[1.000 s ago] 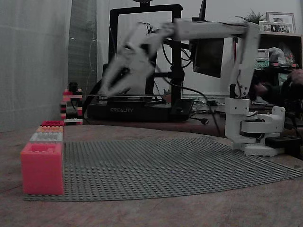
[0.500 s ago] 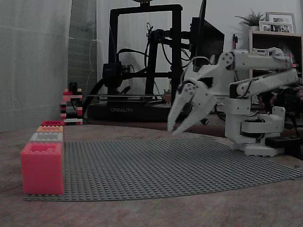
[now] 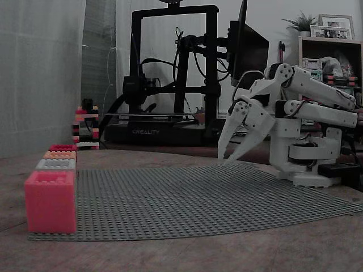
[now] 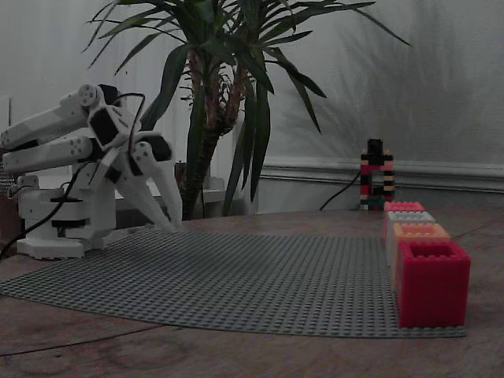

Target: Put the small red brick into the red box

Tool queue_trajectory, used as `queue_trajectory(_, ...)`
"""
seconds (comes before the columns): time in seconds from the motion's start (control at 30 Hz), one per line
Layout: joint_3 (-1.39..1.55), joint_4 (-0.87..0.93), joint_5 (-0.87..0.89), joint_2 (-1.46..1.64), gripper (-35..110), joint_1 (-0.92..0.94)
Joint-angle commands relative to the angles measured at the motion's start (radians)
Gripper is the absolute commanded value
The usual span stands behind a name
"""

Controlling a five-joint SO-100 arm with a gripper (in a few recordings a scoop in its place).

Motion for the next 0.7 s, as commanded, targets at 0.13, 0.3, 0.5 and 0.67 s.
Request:
queue_trajectory(0.13,-0.017,0.032,0.075,0.017,0,-0.020)
queue_trajectory(0.3,-0.017,0.032,0.078,0.017,0,-0.021)
queue_trajectory(0.5,-0.017,0.032,0.078,0.017,0,-0.021)
queue_trajectory(0.67,-0.017,0.032,0.078,0.017,0,-0.021)
